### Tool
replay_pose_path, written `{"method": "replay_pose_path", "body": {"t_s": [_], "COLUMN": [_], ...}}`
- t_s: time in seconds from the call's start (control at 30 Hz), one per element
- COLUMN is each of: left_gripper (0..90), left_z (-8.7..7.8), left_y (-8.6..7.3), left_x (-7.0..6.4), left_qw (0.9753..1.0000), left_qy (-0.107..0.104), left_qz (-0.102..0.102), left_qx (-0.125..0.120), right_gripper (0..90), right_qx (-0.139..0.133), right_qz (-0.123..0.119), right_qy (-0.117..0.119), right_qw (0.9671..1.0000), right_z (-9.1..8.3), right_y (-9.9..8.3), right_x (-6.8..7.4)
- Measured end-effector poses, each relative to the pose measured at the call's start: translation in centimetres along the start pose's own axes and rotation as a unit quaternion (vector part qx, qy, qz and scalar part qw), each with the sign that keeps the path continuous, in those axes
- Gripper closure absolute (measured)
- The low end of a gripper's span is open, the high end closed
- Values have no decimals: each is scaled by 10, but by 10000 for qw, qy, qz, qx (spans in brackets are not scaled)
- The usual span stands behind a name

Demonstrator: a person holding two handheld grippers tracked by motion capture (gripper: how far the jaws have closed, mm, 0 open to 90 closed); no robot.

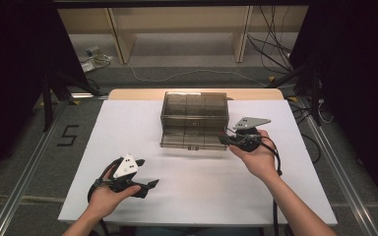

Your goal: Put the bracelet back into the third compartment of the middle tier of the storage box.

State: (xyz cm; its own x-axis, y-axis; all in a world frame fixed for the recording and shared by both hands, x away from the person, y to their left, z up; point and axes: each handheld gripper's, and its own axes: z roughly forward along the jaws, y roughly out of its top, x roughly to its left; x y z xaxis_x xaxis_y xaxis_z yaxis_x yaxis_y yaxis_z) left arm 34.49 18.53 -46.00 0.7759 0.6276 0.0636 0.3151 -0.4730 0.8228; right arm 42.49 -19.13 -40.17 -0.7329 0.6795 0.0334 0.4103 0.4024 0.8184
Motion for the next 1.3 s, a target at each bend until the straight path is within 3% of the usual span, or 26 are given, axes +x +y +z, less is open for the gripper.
{"method": "replay_pose_path", "body": {"t_s": [1.3], "left_gripper": [161], "left_z": [0], "left_y": [0], "left_x": [0], "left_qw": [10000], "left_qy": [-6], "left_qz": [-6], "left_qx": [-5], "right_gripper": [888], "right_qx": [-21], "right_qz": [-57], "right_qy": [110], "right_qw": [9999], "right_z": [18], "right_y": [15], "right_x": [4]}}
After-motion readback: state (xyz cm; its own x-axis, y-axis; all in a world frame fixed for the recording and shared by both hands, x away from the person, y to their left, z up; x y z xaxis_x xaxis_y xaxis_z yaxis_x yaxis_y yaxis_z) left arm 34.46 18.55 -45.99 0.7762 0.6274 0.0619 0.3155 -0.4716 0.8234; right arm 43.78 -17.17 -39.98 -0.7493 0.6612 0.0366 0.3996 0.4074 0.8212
